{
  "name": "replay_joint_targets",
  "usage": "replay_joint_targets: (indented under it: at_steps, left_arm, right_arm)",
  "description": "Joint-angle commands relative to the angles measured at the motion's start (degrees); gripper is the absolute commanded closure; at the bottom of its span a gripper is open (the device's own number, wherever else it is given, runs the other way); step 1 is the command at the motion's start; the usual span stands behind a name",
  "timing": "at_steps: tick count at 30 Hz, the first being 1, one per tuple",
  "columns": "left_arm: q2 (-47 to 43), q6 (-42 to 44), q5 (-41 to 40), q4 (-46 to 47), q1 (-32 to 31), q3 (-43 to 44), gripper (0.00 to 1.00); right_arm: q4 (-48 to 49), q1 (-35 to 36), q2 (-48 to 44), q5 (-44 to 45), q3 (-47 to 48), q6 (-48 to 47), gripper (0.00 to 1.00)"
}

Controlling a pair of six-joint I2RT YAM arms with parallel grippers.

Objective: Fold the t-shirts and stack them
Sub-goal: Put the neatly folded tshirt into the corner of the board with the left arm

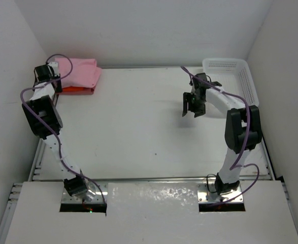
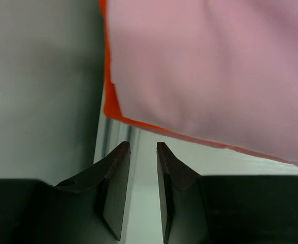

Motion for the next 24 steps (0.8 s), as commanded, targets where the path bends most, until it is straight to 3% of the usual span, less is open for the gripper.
replay_joint_targets:
  at_steps: [1,8,13,24]
  left_arm:
    - [-5.2,-2.3,4.6,5.2,1.3,0.7,0.74]
    - [-6.7,-6.5,15.5,6.6,0.9,5.0,0.74]
    - [2.7,-7.0,20.5,-0.2,-1.2,17.6,0.74]
    - [6.6,-1.3,11.8,-1.3,-4.7,13.0,0.76]
  right_arm:
    - [-0.4,-0.2,-3.7,1.1,1.8,1.4,0.38]
    - [1.7,-0.2,-5.9,0.9,-2.9,1.9,0.38]
    - [4.5,-0.2,-8.0,0.6,-7.6,1.8,0.38]
    - [5.4,-0.2,-8.0,0.0,-8.9,0.6,0.38]
